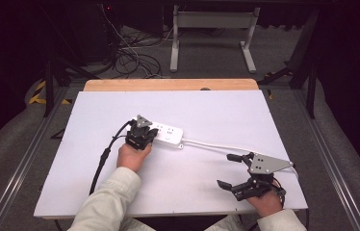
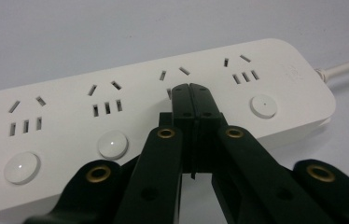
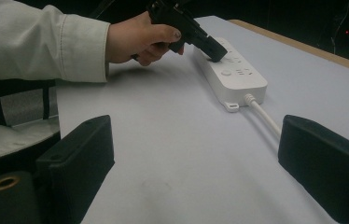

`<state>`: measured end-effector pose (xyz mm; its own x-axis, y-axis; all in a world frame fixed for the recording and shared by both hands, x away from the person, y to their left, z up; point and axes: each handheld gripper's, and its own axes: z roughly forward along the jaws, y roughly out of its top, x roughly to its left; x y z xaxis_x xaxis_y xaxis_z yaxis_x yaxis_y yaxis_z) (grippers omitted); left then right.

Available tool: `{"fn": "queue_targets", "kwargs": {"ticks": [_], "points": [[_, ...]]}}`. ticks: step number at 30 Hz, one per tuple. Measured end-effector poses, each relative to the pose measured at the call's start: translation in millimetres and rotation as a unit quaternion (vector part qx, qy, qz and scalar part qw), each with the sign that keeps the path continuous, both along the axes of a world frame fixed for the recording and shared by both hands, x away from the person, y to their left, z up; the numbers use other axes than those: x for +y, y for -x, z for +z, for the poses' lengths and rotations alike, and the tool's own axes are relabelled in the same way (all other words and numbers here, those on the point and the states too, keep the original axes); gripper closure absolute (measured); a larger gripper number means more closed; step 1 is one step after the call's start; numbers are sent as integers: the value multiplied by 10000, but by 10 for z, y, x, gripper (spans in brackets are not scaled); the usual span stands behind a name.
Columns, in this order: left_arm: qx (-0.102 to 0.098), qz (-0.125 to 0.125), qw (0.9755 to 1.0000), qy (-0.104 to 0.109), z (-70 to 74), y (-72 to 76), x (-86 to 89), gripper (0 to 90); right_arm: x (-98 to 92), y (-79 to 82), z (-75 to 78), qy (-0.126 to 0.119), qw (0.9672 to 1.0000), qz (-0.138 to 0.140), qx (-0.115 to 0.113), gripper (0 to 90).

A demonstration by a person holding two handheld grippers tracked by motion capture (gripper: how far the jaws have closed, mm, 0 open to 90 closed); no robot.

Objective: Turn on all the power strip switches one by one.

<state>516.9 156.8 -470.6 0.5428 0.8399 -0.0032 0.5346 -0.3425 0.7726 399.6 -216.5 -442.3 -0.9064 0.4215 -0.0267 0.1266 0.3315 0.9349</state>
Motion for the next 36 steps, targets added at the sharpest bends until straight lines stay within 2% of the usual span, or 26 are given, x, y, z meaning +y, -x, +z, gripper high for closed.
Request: {"fn": "queue_targets", "kwargs": {"ticks": [3, 6, 8, 9, 12, 16, 17, 19, 20, 21, 24, 26, 28, 34, 36], "points": [[15, 0, 10000, -13, 1, 5, -14, 900, -1, 0, 0, -1, 10000, -1, 2, 110], [-106, -14, 9997, -209, 3, 15, -33, 900, 1, -3, -3, -5, 10000, 1, 10, 109], [-133, 14, 9995, -282, 4, 20, -49, 900, 2, -3, -3, -4, 10000, 3, 9, 109], [-78, -29, 9996, -252, 2, 18, -56, 900, 2, -1, -3, -3, 10000, -4, 22, 110], [-143, -8, 9992, -363, 2, 33, -86, 900, 1, -2, -3, -5, 10000, -4, 27, 109], [-6, -13, 9997, -253, 28, 5, -50, 900, -4, -3, -2, -8, 10000, -11, 23, 109], [138, -45, 9999, 23, 61, 0, -1, 900, -10, -6, -3, -30, 10000, -14, 25, 109], [164, -69, 9998, 70, 75, 1, 10, 900, -15, -8, -3, -33, 10000, -17, 21, 109], [118, -104, 9998, 88, 85, 18, 4, 900, -21, -17, -5, -45, 10000, -21, 29, 109], [-50, -124, 9999, 23, 109, 34, 2, 900, -20, -21, -7, -54, 10000, -23, 38, 110], [-170, -175, 9994, 256, 193, 67, -5, 900, -18, -22, -7, -37, 10000, -25, 32, 109], [-214, -200, 9992, 259, 227, 74, -31, 900, -15, -16, -5, -42, 10000, -26, 42, 109], [-168, -276, 9991, 261, 224, 82, -73, 900, -16, -13, -3, -35, 10000, -31, 37, 109], [-61, -376, 9988, 291, 158, 80, -200, 900, -20, -13, -4, -39, 10000, -23, 25, 110], [-51, -402, 9989, 235, 136, 77, -229, 900, -24, -16, -5, -42, 10000, -19, 28, 109]]}}
